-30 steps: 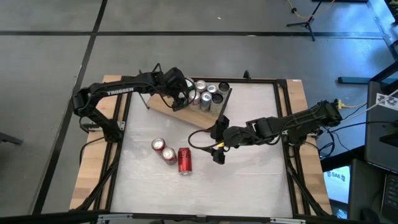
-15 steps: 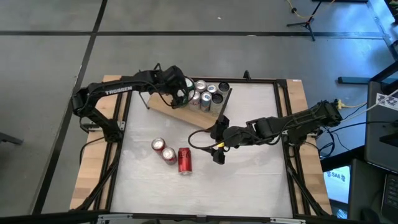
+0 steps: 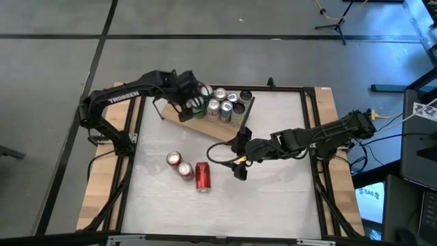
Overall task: Place canned beverage on shelf
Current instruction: Put the green soda can on the shelf aligned with the other green soda can
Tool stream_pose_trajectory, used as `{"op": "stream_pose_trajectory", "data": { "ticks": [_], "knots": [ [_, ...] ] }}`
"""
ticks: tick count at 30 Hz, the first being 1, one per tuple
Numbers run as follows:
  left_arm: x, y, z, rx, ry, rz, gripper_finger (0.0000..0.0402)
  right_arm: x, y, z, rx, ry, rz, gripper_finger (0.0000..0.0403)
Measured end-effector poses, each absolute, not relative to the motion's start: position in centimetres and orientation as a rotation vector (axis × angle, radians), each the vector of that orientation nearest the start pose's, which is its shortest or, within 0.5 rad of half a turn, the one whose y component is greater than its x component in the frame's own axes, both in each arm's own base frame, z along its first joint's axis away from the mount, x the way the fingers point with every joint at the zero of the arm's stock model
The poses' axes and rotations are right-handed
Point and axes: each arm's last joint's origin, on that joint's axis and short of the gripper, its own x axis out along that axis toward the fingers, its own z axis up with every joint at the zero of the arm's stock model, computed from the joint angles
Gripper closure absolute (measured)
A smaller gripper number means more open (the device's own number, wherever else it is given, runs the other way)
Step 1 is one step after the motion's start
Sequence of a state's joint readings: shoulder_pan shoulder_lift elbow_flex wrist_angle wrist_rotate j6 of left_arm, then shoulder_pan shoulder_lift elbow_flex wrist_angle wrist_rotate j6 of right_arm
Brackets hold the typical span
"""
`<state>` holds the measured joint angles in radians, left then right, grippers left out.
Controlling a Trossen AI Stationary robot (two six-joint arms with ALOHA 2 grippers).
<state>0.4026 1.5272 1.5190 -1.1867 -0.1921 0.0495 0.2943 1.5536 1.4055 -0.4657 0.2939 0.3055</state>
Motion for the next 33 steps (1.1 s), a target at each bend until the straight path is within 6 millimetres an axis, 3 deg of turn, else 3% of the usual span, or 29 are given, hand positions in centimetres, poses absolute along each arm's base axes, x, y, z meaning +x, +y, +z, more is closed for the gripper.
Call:
{"op": "stream_pose_trajectory", "data": {
  "ticks": [7, 14, 27, 33],
  "knots": [
    [25.8, 11.9, 29.2, -0.135, 1.338, 0.554, 0.0041, 33.2, 9.2, 33.6, 0.119, 0.580, -0.089, 0.0042],
    [25.9, 12.9, 25.5, -0.136, 1.264, 0.655, 0.0041, 33.2, 9.2, 33.6, 0.119, 0.580, -0.089, 0.0042],
    [27.1, 14.5, 25.6, -0.140, 1.065, 0.706, 0.0041, 33.2, 9.2, 33.6, 0.119, 0.580, -0.089, 0.0042],
    [27.0, 14.5, 25.5, -0.125, 1.086, 0.696, 0.0041, 33.2, 9.2, 33.6, 0.119, 0.580, -0.089, 0.0043]
  ]
}}
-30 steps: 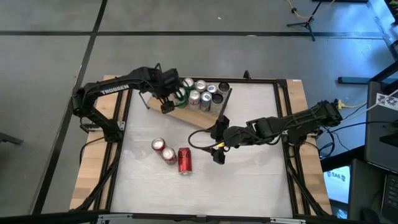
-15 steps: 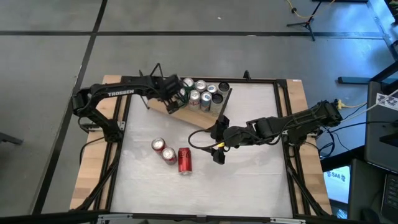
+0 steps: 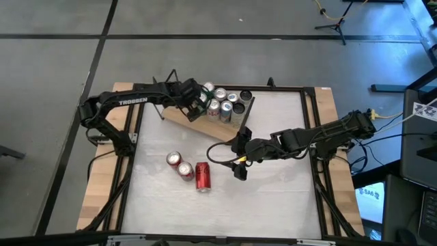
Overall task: Place canned beverage on shelf
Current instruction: Put the green soda can on the shelf aligned with the other green soda can, then adjust the green soda can on the shelf
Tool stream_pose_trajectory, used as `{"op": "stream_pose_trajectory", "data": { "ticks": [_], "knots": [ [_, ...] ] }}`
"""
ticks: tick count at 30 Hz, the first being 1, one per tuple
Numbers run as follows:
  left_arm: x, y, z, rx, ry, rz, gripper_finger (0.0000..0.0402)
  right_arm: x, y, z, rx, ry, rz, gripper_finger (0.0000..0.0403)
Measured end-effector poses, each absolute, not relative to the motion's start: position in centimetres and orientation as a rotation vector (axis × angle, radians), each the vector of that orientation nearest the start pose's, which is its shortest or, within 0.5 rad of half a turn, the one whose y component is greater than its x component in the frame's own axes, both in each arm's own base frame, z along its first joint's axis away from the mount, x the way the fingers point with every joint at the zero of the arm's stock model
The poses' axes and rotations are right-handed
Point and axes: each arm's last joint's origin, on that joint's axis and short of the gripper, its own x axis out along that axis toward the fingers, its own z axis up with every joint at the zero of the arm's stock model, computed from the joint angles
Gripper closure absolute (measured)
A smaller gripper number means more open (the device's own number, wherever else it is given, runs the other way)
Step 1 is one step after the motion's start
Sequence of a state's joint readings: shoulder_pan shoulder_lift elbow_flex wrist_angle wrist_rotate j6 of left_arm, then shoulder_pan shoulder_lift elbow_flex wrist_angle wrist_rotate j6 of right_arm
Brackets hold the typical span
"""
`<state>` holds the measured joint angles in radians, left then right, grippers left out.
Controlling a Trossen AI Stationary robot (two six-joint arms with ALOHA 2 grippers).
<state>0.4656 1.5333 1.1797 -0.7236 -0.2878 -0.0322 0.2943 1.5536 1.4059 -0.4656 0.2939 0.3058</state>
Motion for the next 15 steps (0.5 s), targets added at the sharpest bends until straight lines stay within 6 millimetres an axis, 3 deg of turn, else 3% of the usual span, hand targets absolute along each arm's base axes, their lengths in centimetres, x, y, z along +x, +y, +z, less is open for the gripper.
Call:
{"op": "stream_pose_trajectory", "data": {
  "ticks": [15],
  "knots": [
    [26.2, 13.4, 25.6, -0.119, 1.169, 0.643, 0.0041, 33.2, 9.2, 33.6, 0.119, 0.577, -0.099, 0.0042]
  ]
}}
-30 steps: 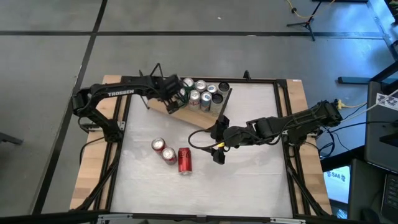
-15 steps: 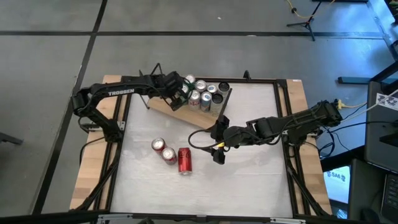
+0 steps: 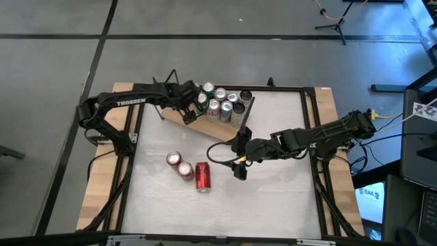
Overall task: Place canned beverage on shelf
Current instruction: Adjust the green soda can on the shelf
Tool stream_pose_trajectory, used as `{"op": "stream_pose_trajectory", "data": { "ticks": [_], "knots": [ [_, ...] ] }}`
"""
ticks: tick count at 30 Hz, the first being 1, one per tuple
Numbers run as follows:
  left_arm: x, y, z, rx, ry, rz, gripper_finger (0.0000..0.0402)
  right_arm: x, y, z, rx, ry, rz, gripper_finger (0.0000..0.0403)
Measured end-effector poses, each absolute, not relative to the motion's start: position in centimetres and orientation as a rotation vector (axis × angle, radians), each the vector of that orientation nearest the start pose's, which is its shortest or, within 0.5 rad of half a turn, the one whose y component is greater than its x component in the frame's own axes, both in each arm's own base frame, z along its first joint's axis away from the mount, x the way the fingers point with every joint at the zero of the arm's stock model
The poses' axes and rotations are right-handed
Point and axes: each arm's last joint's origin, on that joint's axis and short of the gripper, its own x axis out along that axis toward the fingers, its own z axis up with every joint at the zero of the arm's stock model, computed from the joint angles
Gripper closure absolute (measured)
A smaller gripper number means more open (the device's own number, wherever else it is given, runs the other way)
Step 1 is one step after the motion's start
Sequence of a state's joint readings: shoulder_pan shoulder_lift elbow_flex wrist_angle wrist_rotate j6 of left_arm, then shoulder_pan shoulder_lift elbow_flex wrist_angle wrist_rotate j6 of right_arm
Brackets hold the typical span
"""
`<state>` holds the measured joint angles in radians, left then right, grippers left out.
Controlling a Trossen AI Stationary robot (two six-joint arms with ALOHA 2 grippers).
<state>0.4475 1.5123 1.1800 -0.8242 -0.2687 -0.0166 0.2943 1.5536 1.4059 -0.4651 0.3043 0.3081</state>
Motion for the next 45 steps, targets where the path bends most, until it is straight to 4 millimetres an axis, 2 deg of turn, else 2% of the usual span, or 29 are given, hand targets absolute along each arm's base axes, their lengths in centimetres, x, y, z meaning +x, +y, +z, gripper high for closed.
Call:
{"op": "stream_pose_trajectory", "data": {
  "ticks": [5, 9, 13, 18, 25, 32, 36, 39, 45],
  "knots": [
    [25.6, 12.4, 27.0, -0.102, 1.134, 0.625, 0.0041, 33.3, 9.1, 33.6, 0.117, 0.562, -0.140, 0.0043],
    [24.6, 11.1, 28.9, -0.085, 1.072, 0.610, 0.0041, 33.7, 7.4, 33.8, 0.179, 0.558, -0.167, 0.0043],
    [23.5, 9.8, 30.7, -0.067, 0.996, 0.589, 0.0041, 34.4, 3.8, 34.3, 0.229, 0.543, -0.221, 0.0043],
    [22.3, 8.5, 32.4, -0.051, 0.922, 0.568, 0.0041, 34.8, -1.4, 35.8, 0.187, 0.482, -0.327, 0.0043],
    [22.0, 7.9, 32.9, -0.042, 0.897, 0.554, 0.0041, 34.7, -10.5, 37.4, 0.128, 0.343, -0.498, 0.0043],
    [22.2, 8.0, 32.8, -0.051, 0.895, 0.559, 0.0041, 34.6, -18.9, 36.0, 0.186, 0.363, -0.542, 0.0043],
    [22.2, 8.0, 32.8, -0.066, 0.885, 0.568, 0.0041, 35.1, -22.3, 35.2, 0.201, 0.367, -0.581, 0.0043],
    [22.2, 8.0, 32.8, -0.069, 0.884, 0.569, 0.0041, 36.0, -24.1, 34.2, 0.200, 0.389, -0.586, 0.0043],
    [22.2, 8.0, 32.8, -0.088, 0.878, 0.578, 0.0041, 38.2, -25.9, 32.5, 0.180, 0.419, -0.576, 0.0043]
  ]
}}
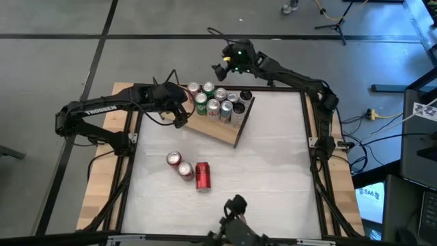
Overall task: Place canned beverage on shelf
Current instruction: Adjust the green soda can on the shelf
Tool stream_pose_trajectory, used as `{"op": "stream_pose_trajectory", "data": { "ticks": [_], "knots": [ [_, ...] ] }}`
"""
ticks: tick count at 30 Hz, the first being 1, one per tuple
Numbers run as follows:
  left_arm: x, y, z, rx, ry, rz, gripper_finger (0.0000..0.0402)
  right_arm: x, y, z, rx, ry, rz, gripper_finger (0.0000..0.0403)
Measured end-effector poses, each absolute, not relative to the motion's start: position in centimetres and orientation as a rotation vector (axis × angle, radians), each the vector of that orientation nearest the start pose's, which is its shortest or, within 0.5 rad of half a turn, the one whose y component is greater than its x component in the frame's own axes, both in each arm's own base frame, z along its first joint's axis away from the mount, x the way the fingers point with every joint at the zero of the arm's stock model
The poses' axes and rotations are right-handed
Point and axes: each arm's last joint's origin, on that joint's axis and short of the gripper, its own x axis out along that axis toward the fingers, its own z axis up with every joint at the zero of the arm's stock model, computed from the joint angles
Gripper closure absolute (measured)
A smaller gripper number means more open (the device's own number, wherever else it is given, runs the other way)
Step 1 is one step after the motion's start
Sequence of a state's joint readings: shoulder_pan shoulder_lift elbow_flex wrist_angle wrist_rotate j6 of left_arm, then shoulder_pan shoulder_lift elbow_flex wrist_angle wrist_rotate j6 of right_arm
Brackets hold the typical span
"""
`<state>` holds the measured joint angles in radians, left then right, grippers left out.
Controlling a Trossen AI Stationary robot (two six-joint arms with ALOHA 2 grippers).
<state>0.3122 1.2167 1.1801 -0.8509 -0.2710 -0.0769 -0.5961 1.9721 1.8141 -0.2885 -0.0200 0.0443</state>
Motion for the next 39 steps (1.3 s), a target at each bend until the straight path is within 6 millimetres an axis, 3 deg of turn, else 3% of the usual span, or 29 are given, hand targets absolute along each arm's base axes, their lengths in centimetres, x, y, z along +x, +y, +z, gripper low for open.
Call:
{"op": "stream_pose_trajectory", "data": {
  "ticks": [19, 39],
  "knots": [
    [22.2, 8.0, 32.8, -0.091, 0.877, 0.581, 0.0041, 40.3, -27.3, 27.0, 0.173, 0.580, -0.563, 0.0043],
    [22.2, 8.0, 32.8, -0.091, 0.874, 0.581, 0.0041, 40.2, -26.9, 26.4, 0.170, 0.636, -0.478, 0.0043]
  ]
}}
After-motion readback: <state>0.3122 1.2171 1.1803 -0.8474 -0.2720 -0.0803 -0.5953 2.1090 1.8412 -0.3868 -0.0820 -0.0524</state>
